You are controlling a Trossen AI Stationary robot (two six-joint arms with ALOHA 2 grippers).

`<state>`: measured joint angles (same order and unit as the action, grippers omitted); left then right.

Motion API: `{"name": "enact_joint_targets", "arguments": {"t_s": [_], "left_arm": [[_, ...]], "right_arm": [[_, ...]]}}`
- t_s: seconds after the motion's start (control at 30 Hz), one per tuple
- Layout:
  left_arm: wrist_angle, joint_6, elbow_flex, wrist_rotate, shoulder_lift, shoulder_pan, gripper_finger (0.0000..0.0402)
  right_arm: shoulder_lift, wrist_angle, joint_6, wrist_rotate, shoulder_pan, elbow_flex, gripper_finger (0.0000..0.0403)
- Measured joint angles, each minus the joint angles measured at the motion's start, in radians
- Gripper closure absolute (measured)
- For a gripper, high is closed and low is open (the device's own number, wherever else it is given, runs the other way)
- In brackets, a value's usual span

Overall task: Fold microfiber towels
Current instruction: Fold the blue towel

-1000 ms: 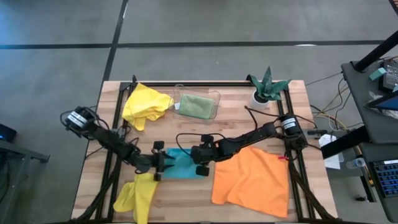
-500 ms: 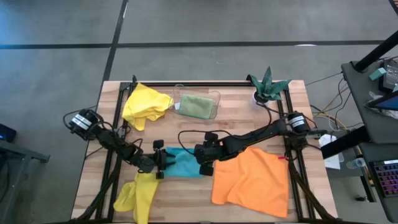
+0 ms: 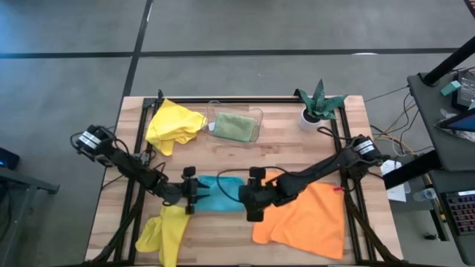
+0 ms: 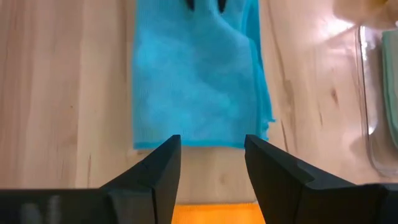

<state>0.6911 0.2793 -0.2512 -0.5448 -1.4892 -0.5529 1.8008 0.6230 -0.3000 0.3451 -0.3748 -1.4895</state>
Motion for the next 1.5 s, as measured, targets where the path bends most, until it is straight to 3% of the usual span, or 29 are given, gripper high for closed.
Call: {"name": "enact_joint_targets", "arguments": {"t_s": [0.27,0.5,0.77,1.0,1.1,1.3,1.5], "left_arm": [[-0.032,-0.081,0.001,-0.007,0.142,-0.001,0.0276],[-0.029,-0.141,0.001,-0.010,0.291,-0.007,0.0276],[-0.025,-0.191,-0.013,0.017,0.366,-0.021,0.0276],[-0.024,-0.271,-0.066,0.017,0.398,-0.023,0.0276],[-0.051,-0.315,-0.107,0.018,0.492,-0.024,0.0276],[-0.270,-0.373,-0.141,0.039,0.790,-0.026,0.0276],[-0.292,-0.345,-0.098,0.059,1.043,-0.027,0.0276]], "right_arm": [[-0.006,0.008,-0.043,0.016,-0.033,0.016,0.0234],[-0.047,-0.050,-0.085,0.054,-0.088,0.107,0.0234],[-0.108,-0.314,-0.104,0.085,-0.137,0.323,0.0234],[-0.197,-0.649,-0.049,0.076,-0.148,0.503,0.0234],[-0.270,-0.748,-0.020,0.076,-0.156,0.562,0.0234],[-0.421,-0.823,0.025,0.091,-0.202,0.654,0.0245],[-0.514,-0.823,0.022,0.194,-0.265,0.720,0.0267]]}}
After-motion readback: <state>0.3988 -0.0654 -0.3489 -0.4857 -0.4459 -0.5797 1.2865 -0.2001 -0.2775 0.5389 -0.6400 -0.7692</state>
